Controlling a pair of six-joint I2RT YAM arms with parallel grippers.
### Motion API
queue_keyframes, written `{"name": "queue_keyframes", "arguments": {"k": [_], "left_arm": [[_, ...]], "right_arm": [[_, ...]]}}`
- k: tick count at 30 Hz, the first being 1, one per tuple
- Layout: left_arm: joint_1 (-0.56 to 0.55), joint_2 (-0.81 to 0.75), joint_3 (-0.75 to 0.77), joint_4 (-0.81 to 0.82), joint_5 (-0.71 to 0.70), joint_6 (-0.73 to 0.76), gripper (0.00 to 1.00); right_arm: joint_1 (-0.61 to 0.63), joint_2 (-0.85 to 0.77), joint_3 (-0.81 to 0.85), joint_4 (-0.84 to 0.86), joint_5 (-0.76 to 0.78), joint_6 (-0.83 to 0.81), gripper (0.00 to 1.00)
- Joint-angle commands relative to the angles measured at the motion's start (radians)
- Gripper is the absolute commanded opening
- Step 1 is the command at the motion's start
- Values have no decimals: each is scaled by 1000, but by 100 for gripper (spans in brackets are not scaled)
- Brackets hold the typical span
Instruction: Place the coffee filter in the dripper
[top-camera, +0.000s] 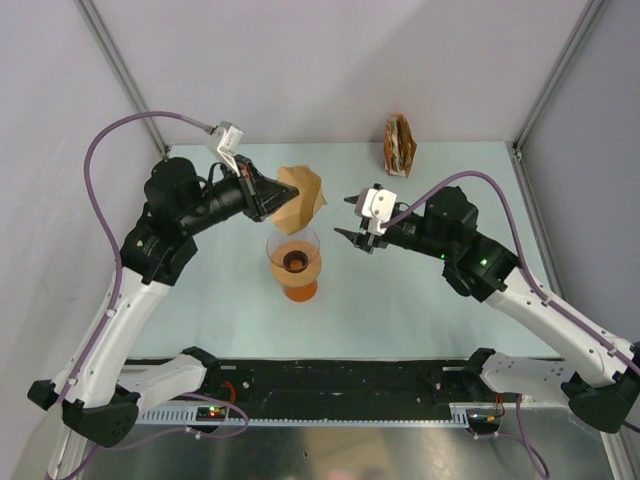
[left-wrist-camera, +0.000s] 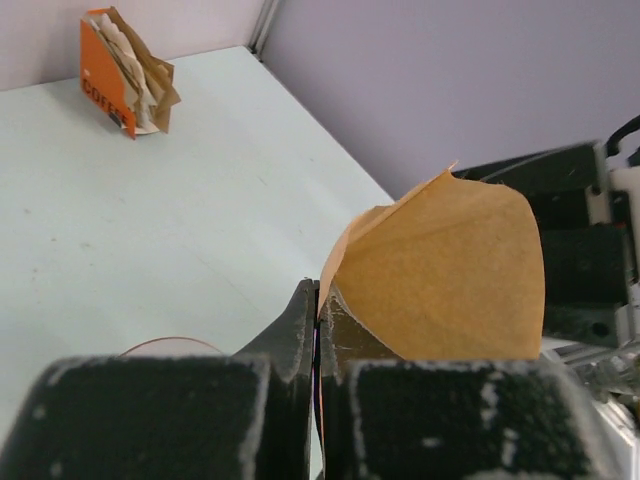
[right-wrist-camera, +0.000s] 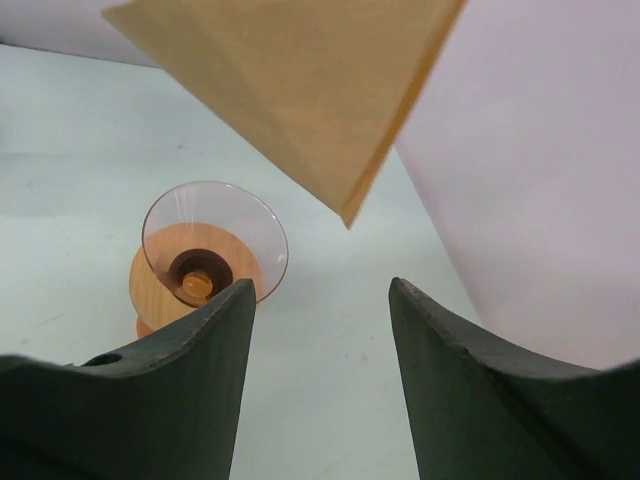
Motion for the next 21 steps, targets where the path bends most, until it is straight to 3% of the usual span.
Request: {"name": "queue_keyframes", "arguments": {"k": [1, 11, 21], "left_arm": [[4, -45, -18, -11, -32, 177, 0], [1, -33, 29, -381, -113, 366, 0], [-44, 105, 34, -415, -227, 402, 0]], "right_arm": [[-44, -57, 13, -28, -64, 40, 62], [-147, 38, 215, -328, -166, 238, 61], [-191, 146, 308, -414, -216, 283, 60]]}}
